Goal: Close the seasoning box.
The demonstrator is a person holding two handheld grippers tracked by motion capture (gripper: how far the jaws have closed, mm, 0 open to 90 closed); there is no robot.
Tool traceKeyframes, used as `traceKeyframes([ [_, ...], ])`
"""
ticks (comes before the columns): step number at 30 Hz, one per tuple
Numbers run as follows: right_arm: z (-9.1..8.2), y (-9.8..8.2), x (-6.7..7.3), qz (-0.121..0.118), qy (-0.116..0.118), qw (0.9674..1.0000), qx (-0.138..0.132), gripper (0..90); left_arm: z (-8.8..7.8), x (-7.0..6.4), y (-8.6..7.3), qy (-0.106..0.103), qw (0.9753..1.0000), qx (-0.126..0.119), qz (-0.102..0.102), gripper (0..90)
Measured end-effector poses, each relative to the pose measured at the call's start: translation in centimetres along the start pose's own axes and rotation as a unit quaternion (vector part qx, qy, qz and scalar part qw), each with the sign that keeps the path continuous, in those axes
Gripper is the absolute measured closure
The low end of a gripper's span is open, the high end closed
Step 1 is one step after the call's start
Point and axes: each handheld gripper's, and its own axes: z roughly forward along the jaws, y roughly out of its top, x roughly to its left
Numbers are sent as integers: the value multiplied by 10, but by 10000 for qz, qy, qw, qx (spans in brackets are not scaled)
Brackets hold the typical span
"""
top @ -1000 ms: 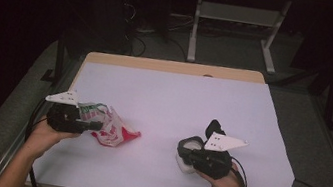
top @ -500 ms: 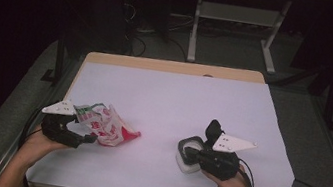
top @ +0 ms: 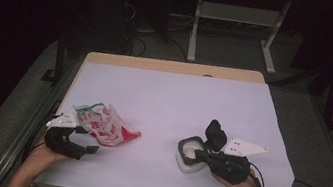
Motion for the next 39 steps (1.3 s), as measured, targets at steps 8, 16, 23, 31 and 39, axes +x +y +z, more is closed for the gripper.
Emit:
traceKeyframes([
  [8,-23,-17,-6,126,-119,9998,-82,900,-4,-3,-11,179,9997,-33,-136,145],
  [16,-42,-30,-18,206,-405,9989,-105,900,-7,-2,-18,208,9994,-79,-253,145],
  [23,-55,-27,-38,451,-758,9951,-458,900,-8,-2,-24,192,9994,-56,-280,145],
  [31,-41,-9,-45,471,-847,9937,-556,900,-1,-2,-26,190,9996,93,-203,145],
  [39,-23,5,-44,343,-778,9949,-549,900,-2,-2,-26,142,9995,9,-277,145],
])
